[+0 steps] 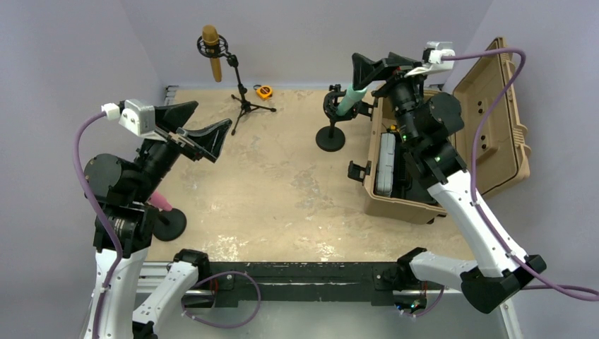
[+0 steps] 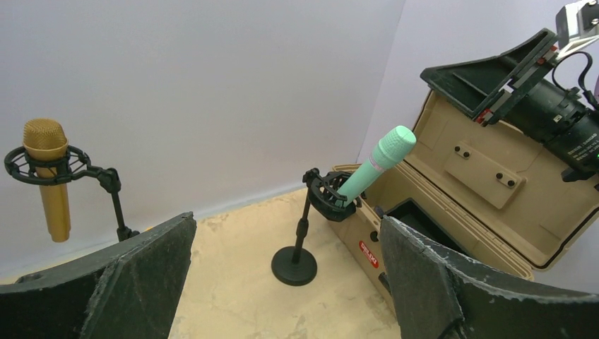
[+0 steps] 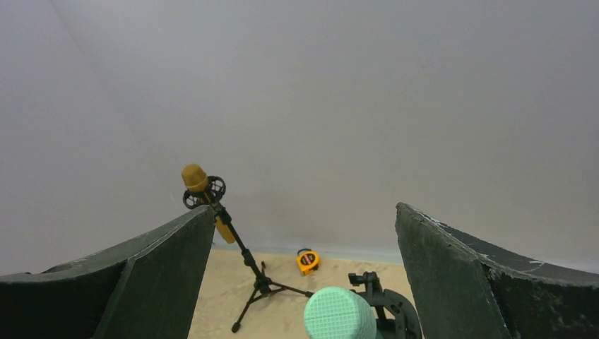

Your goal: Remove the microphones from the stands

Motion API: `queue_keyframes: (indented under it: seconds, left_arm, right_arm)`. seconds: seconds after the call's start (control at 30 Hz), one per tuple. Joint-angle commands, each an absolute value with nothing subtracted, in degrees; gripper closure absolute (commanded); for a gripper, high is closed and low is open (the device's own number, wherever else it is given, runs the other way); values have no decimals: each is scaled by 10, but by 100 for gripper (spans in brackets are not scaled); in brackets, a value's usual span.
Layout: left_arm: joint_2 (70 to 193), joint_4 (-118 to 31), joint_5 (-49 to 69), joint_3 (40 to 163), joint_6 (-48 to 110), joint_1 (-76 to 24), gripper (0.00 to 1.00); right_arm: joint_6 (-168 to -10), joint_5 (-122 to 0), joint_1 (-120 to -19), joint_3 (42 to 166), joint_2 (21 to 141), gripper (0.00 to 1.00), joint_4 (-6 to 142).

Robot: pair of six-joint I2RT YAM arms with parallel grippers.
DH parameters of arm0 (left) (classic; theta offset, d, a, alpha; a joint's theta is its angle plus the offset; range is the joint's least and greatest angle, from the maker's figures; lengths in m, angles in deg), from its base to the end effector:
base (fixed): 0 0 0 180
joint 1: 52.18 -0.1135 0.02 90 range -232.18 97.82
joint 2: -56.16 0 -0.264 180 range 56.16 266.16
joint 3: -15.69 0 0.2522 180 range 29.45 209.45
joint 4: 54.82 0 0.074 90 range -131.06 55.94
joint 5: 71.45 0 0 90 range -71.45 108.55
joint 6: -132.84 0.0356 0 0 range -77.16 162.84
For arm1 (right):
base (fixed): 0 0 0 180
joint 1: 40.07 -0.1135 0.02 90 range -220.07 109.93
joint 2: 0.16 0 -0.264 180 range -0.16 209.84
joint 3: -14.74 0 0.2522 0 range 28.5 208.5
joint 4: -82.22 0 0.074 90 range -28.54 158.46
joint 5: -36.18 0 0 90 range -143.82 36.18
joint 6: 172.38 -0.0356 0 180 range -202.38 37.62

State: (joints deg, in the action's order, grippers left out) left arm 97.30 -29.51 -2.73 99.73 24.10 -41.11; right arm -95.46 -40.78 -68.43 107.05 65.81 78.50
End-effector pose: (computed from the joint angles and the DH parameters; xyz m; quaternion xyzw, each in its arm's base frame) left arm 0.1036 -0.0334 0.4913 0.1098 0.5892 -0.3094 0.7383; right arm 0.2140 0.1064 0.5083 0.0204 0.5588 0.2336 0.7955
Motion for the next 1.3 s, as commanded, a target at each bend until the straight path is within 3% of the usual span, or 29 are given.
queue_keyframes:
  seconds: [0.0,0.37,0.8,1.0,1.27]
  left_arm:
    - [977,-325,-46,992,227,-407,0]
    - [982,-333,-57,990,217,-407,0]
    - [990,-337,-59,987,215,-407,0]
    - [991,-337,-59,987,215,-407,0]
    - [990,-336,-57,987,214,-407,0]
  right_arm:
    - [-966,-376,-698,1041,653,1,806]
    - [-949,-353,-708,951,649,2,845]
    - [-908,-320,-708,892,682,17,931]
    - [-896,-330,-708,894,685,33,959]
    - [-884,-322,-708,919,664,64,942]
